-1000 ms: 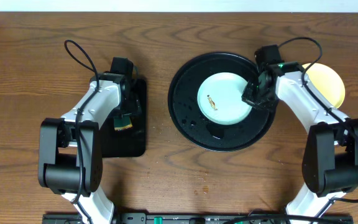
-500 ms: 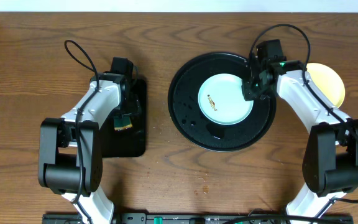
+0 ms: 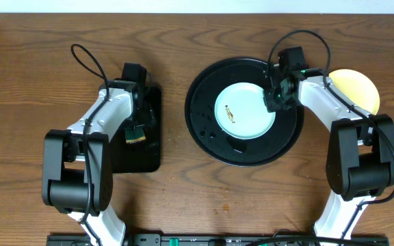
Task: Clean dirty plates on tray and stack at the side
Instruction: 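Hold the pale blue plate rim with the right gripper on the tray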
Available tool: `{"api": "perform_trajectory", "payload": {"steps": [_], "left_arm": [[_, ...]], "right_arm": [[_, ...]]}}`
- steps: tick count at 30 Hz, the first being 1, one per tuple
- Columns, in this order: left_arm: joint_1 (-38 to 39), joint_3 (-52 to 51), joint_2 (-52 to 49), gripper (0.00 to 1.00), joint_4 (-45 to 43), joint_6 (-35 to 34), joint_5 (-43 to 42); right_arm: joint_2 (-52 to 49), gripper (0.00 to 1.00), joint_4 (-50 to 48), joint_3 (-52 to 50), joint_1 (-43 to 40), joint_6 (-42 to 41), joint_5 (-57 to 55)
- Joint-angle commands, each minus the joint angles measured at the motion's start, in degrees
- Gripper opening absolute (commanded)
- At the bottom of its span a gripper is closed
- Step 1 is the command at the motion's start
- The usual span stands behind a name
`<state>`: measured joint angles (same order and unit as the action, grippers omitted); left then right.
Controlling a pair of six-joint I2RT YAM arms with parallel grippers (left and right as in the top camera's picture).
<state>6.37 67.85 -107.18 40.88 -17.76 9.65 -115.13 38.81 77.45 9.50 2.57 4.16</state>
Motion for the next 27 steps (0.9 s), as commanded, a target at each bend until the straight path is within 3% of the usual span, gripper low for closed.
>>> {"api": "perform_trajectory", "payload": {"steps": [1,11,12,18,27], "left_arm": [[-0.3,-0.3,-0.2,0.91,0.2,0.5,1.1],[-0.3,-0.3,-0.2,0.92,-1.0,0.5,1.1],[-0.3,-0.3,-0.2,0.98,-1.6,0.5,0.9],[-0.3,-0.4,-0.2,1.00,-3.5,0.5,-4.5],[-0.3,-1.9,-0.3,0.88,-9.7,0.5,-6.4]], "right_arm": [[0.1,0.05,2.5,0.3,-0.1,-1.7,0.2],[0.1,0.08,5.5,0.3,0.0,-4.5,0.6],[0.1,0.08,5.4,0.3,0.0,-4.5,0.6],[0.0,0.10,3.6,0.3,0.0,-4.7,2.2],[0.0,0.12,3.4,0.3,0.3,-4.7,3.6]]}}
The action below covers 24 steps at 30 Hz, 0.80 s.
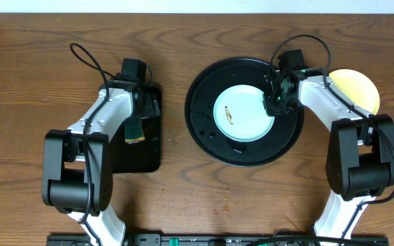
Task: Clean dirty plates on tray and stack at the side
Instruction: 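Hold the pale blue plate rim with the right gripper on the tray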
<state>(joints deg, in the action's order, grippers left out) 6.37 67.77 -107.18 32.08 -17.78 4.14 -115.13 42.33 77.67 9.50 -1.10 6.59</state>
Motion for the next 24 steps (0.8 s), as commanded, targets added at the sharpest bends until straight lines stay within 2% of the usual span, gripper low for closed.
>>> {"api": "perform_trajectory", "payload": {"steps": [1,4,8,11,13,16,19,20,22,23,24], "left_arm": [[-0.3,-2.8,-0.3,0.88,-2.1,0.5,-0.9],[-0.3,-4.3,-0.3,0.88,-3.5,0.5,1.3],[-0.3,-4.9,-0.3,0.71,-4.1,0.5,2.8],[-0.3,-4.9,-0.3,0.69,-4.0,0.5,3.5],[-0.4,-4.9,-0.3,0.54,-3.9,0.5,4.1],[-0.4,-4.9,-0.3,0.43,-3.9,0.5,4.1],[-0.4,-4.9,-0.3,0.19,-4.2,0.5,4.9],[-0.4,-4.9,-0.3,0.14,-4.2,0.5,5.6],[-0.4,-4.9,-0.3,0.17,-4.1,0.6,6.0],[-0.5,-4.9,-0.3,0.37,-3.9,0.5,6.0],[-0.6,-4.9,-0.3,0.61,-3.4,0.5,6.0]], "right_arm": [[0.0,0.12,-0.2,0.1,0.3,-1.0,1.2],[0.0,0.12,-0.2,0.1,0.3,-1.0,1.2],[0.0,0.12,-0.2,0.1,0.3,-1.0,1.2],[0.0,0.13,-0.1,0.1,0.3,-1.0,1.2],[0.0,0.13,-0.1,0.1,0.3,-1.0,1.2],[0.0,0.13,-0.1,0.1,0.3,-1.0,1.2],[0.0,0.13,-0.1,0.1,0.3,-1.0,1.2],[0.0,0.13,-0.1,0.1,0.3,-1.0,1.2],[0.0,0.18,-0.1,0.1,0.3,-1.0,1.2],[0.0,0.30,-0.1,0.1,0.3,-1.0,1.2],[0.0,0.33,-0.2,0.1,0.3,-1.0,1.2]]}}
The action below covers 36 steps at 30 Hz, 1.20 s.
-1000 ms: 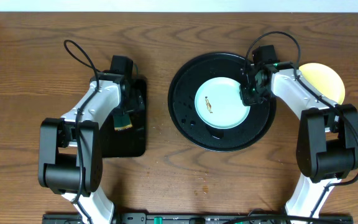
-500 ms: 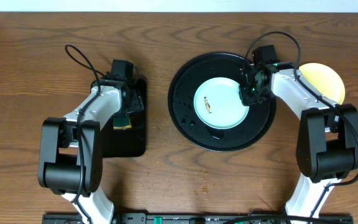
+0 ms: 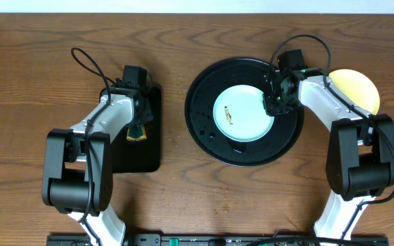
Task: Clean dirty plates on tray and stack at the side
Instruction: 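Hold the pale blue plate rim with the right gripper on the tray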
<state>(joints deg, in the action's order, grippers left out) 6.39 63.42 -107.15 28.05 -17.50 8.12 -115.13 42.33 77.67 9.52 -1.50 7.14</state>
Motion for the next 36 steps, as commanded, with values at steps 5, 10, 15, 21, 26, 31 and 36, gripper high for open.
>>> {"api": "perform_trajectory", "payload": {"steps": [5,10,15,21,26,31,36], "left_arm": [[-0.6,-0.6,-0.3,0.64,6.3,-0.6,1.3],[-0.6,-0.6,-0.3,0.59,12.1,-0.9,0.9],[-0.6,-0.6,-0.3,0.24,13.0,-0.8,0.9],[-0.6,-0.6,-0.3,0.58,13.5,-0.8,0.9],[-0.6,-0.6,-0.3,0.58,14.9,-0.9,0.9],[-0.6,-2.3,-0.3,0.57,12.7,-0.9,0.9],[-0.6,-5.7,-0.3,0.48,7.7,-0.8,0.9]], "right_arm": [[0.0,0.33,-0.5,-0.1,0.3,-0.6,0.7],[0.0,0.29,-1.7,-1.1,0.3,-0.9,0.7],[0.0,0.13,-1.7,-1.1,0.3,-1.3,0.7],[0.0,0.15,-1.7,-1.1,0.3,-1.3,0.7],[0.0,0.16,-1.7,-1.1,0.3,-1.3,0.7],[0.0,0.16,-1.7,-1.1,0.3,-1.2,0.7],[0.0,0.17,-1.7,-1.1,0.3,-1.2,0.7]]}}
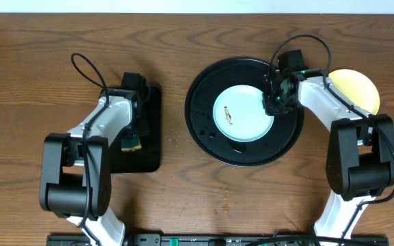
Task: Clean dirty plates on tray and stack at the side
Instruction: 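Hold the pale blue plate rim with the right gripper on the tray, then lift the sponge from the black tray with the left gripper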
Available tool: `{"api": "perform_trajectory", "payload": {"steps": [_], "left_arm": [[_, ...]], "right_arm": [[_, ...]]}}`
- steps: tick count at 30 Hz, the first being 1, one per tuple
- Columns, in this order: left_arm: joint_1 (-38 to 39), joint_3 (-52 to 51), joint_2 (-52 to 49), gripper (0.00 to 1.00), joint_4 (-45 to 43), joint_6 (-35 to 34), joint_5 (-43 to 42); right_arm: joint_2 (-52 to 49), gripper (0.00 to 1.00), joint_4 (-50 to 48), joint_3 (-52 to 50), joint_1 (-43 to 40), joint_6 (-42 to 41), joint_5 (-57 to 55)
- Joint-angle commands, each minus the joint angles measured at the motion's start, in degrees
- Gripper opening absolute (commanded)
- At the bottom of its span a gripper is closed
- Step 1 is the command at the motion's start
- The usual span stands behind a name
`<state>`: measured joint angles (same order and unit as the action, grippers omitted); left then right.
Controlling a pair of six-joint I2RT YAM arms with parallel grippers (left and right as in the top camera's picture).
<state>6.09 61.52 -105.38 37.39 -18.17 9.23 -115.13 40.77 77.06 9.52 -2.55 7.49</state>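
Observation:
A light blue plate (241, 113) with a small brown smear on its left part lies in the round black tray (207, 147). My right gripper (273, 104) sits at the plate's right rim and looks shut on it. A pale yellow plate (358, 87) rests on the table to the right, partly behind the right arm. My left gripper (133, 139) hangs over the black mat (146, 160), shut on a green and yellow sponge (133, 143).
The brown wooden table (33, 82) carries everything. Both arm bases stand at the front edge. A white wall strip runs along the back. Small crumbs lie on the wood in front of the tray.
My left gripper, with the sponge in it, has shifted a little toward the front of the mat. The right gripper and the blue plate have not moved.
My left gripper held the sponge over the mat at every moment, shifting slightly back and then forward. After the oldest moment my right gripper moved a little onto the blue plate's right rim and has stayed there.

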Motion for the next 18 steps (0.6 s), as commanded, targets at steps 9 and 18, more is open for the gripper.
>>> {"api": "perform_trajectory", "payload": {"steps": [9,18], "left_arm": [[-0.3,2.4,3.1,0.08,6.4,2.6,-0.2],[-0.3,3.4,21.7,0.07,9.2,0.9,-0.2]], "right_arm": [[0.0,0.19,-0.1,-0.5,0.3,-0.2,0.3],[0.0,0.36,0.2,-0.5,0.3,-0.2,0.3]]}}
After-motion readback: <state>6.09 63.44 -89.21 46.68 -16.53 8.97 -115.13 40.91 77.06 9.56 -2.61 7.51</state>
